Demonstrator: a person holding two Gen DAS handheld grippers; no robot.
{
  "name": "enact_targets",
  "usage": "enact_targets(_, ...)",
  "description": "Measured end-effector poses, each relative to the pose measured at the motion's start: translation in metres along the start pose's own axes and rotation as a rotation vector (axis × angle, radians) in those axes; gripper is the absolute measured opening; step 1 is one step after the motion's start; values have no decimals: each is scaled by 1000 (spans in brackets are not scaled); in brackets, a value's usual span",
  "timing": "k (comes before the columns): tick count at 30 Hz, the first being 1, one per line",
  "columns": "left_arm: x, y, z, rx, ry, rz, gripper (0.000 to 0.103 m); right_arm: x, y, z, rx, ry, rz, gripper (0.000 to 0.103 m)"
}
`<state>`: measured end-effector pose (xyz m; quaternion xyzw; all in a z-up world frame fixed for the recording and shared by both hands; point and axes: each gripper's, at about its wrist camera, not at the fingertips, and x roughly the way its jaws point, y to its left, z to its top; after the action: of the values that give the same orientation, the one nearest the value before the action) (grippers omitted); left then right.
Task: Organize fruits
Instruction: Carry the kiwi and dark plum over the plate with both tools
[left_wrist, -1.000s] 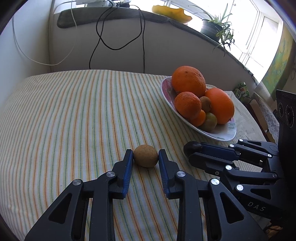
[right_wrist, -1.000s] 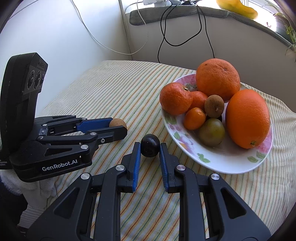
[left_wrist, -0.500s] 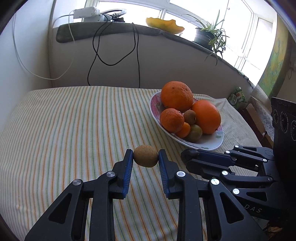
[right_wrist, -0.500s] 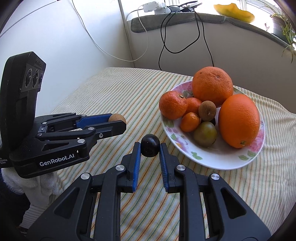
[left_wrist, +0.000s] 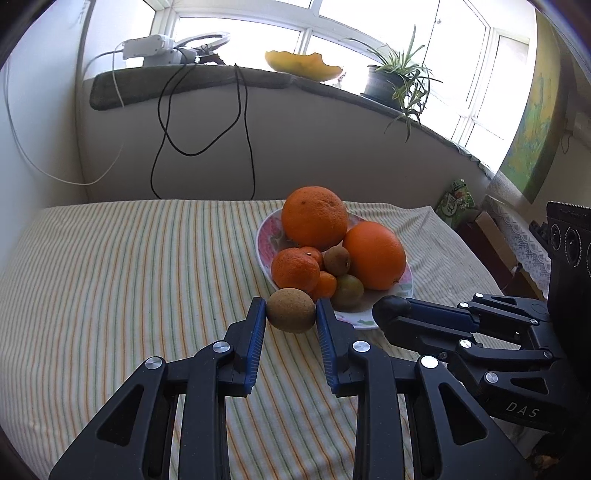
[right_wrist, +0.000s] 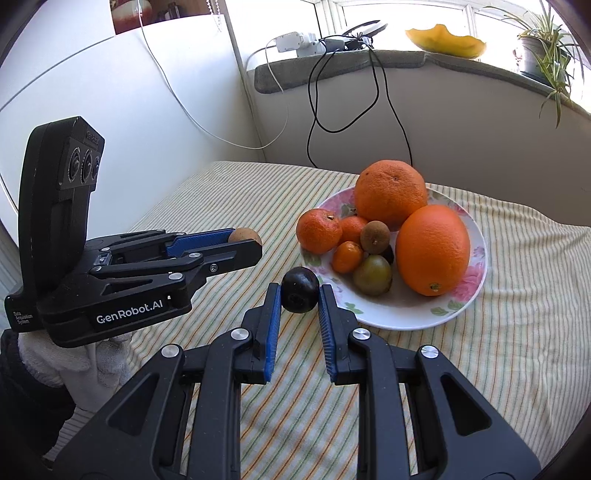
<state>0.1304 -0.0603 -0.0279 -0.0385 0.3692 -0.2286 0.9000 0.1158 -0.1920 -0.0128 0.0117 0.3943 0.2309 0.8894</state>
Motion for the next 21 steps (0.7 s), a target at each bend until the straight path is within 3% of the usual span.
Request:
enact_targets(6, 7, -11, 7, 14, -5, -10, 26, -14, -15, -1, 21, -21, -22, 21)
enact_targets(21, 25, -36, 14, 46, 12, -32, 26, -5, -43, -3, 70, -9, -40, 21)
